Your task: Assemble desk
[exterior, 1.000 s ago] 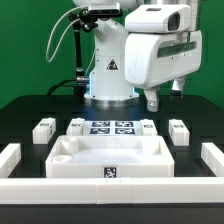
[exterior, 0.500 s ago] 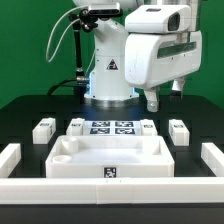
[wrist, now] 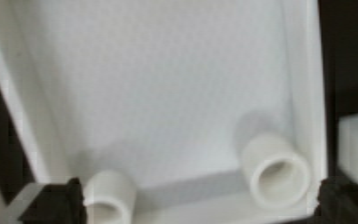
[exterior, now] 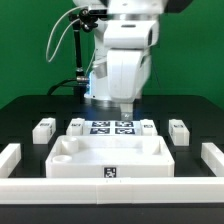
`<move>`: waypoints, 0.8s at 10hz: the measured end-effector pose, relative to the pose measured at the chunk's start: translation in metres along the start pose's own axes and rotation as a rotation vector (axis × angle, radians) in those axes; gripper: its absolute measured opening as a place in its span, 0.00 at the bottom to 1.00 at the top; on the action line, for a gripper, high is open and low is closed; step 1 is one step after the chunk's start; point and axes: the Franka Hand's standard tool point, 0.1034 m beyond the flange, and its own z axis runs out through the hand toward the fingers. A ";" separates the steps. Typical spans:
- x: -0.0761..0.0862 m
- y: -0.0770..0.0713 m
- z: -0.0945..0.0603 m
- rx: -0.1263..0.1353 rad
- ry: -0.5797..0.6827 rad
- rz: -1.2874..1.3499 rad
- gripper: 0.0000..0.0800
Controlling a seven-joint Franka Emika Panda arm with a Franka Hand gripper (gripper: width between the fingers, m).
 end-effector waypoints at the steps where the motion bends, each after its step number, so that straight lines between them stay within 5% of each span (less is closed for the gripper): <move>1: -0.013 -0.006 0.006 -0.003 0.003 -0.052 0.81; 7: -0.023 -0.015 0.018 0.002 0.007 -0.107 0.81; 8: -0.032 -0.025 0.030 -0.025 0.014 -0.121 0.81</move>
Offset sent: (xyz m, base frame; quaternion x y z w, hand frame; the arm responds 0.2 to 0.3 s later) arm 0.0000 0.0000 0.0000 0.0000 0.0000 0.0000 1.0000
